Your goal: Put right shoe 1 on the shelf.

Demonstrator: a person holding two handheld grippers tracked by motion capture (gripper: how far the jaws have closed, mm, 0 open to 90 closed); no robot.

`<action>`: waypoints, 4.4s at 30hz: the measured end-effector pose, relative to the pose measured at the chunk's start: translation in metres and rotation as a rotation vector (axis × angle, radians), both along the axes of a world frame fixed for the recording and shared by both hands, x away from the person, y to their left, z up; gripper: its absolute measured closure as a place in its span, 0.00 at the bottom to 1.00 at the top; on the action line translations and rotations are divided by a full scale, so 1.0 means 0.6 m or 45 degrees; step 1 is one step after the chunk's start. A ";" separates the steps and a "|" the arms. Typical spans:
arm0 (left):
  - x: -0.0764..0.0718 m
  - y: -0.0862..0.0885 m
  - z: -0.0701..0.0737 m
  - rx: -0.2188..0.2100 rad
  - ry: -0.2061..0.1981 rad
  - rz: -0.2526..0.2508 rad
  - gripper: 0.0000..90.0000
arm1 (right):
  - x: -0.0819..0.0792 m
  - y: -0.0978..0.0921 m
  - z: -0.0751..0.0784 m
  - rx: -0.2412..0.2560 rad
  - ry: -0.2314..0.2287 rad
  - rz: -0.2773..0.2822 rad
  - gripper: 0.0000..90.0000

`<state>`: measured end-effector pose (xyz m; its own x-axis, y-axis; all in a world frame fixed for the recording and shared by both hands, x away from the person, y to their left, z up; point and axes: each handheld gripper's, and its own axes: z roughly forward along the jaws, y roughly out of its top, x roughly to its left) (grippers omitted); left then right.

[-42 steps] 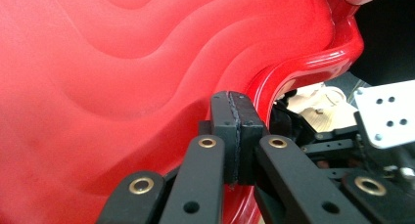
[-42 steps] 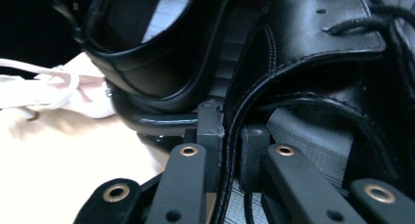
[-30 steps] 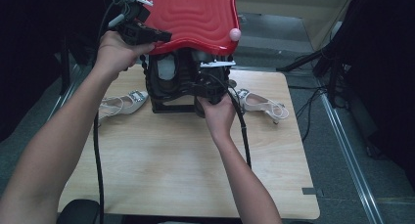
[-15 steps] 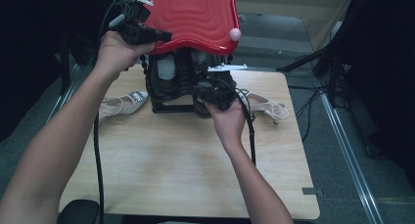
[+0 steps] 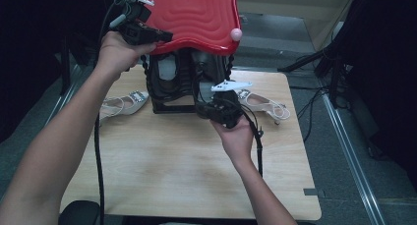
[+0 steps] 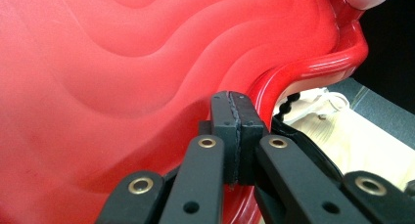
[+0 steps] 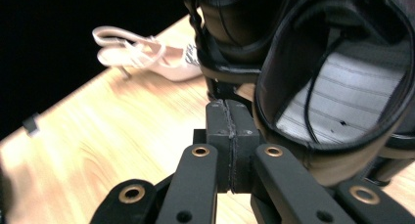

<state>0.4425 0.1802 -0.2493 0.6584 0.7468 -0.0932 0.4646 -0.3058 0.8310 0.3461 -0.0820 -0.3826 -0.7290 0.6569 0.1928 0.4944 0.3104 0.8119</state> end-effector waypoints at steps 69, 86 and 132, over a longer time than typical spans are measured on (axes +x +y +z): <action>-0.002 -0.001 -0.003 0.001 -0.037 0.004 1.00 | 0.126 -0.025 -0.019 -0.013 0.072 -0.210 1.00; -0.050 0.010 0.031 -0.099 -0.013 -0.045 0.72 | 0.086 -0.053 -0.040 0.010 0.087 -0.144 0.91; -0.145 0.005 -0.184 -0.042 0.100 -0.128 0.59 | -0.022 -0.084 -0.143 0.014 0.119 -0.039 0.73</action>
<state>0.3557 0.1831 -0.3596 0.7197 0.6730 -0.1708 0.4968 -0.3273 0.8038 0.3330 -0.1326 -0.4684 -0.6872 0.6759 0.2663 0.5774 0.2858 0.7649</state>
